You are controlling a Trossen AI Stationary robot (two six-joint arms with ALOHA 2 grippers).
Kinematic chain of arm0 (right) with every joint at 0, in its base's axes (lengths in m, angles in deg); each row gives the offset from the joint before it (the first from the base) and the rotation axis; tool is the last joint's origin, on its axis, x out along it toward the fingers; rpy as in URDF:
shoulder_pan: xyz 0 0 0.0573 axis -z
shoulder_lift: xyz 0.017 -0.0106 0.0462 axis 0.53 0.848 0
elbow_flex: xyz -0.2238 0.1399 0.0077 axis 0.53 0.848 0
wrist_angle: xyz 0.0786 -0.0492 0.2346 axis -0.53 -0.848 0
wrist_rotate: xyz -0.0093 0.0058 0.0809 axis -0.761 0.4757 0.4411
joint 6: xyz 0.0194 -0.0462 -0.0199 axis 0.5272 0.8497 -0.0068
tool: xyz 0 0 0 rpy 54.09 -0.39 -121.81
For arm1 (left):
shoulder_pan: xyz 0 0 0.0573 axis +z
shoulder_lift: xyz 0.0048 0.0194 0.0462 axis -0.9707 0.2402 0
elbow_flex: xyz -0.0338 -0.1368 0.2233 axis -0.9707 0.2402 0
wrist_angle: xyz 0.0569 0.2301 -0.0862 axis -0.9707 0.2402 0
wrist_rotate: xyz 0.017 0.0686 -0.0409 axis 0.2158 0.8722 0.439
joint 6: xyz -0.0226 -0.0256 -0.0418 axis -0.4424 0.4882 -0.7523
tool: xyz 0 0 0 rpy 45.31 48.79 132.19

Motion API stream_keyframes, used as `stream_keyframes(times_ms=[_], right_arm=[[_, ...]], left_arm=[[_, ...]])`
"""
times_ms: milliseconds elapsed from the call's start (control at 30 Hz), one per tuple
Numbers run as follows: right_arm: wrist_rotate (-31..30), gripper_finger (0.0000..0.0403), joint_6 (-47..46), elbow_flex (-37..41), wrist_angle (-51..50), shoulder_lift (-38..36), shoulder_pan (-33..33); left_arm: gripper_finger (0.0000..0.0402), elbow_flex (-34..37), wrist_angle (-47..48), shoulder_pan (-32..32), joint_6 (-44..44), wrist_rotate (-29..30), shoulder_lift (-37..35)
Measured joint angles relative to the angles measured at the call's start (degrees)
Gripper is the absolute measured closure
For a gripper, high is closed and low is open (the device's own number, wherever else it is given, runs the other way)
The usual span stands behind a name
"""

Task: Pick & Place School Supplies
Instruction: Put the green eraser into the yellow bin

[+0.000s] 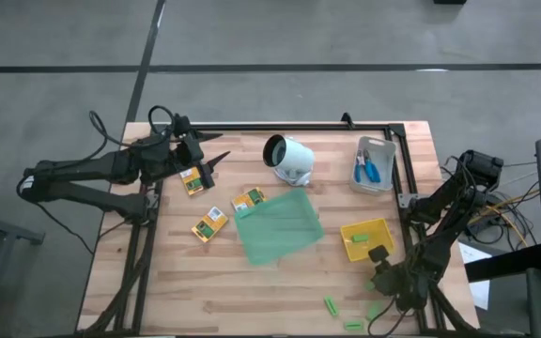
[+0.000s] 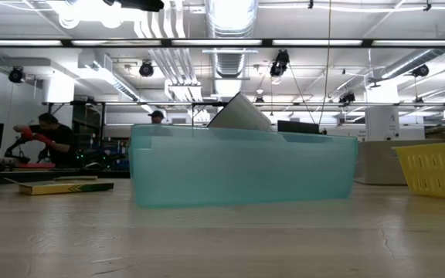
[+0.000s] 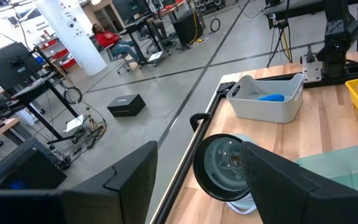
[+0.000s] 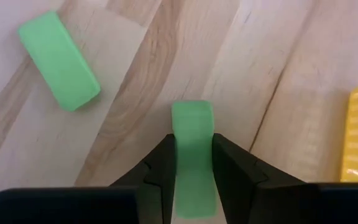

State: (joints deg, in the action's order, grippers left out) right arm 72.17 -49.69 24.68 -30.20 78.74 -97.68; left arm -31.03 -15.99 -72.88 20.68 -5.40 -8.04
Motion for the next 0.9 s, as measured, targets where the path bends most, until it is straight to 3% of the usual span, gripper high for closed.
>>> stream_keyframes(times_ms=[400,733,900], right_arm=[[-0.8,0.0319,-5.8,-3.72,-1.49,-8.29,0.0],[-9.17,0.0319,-13.96,-10.77,-26.53,-20.01,1.09],[-10.08,0.0319,-14.3,-10.93,-31.17,-23.92,4.26]], left_arm=[[0.0165,0.0,0.0,0.0,0.0,0.01,-0.01],[0.0165,0.0,-0.02,0.01,0.0,0.0,-0.01],[0.0165,0.0,0.0,0.0,0.0,0.0,-0.02]])
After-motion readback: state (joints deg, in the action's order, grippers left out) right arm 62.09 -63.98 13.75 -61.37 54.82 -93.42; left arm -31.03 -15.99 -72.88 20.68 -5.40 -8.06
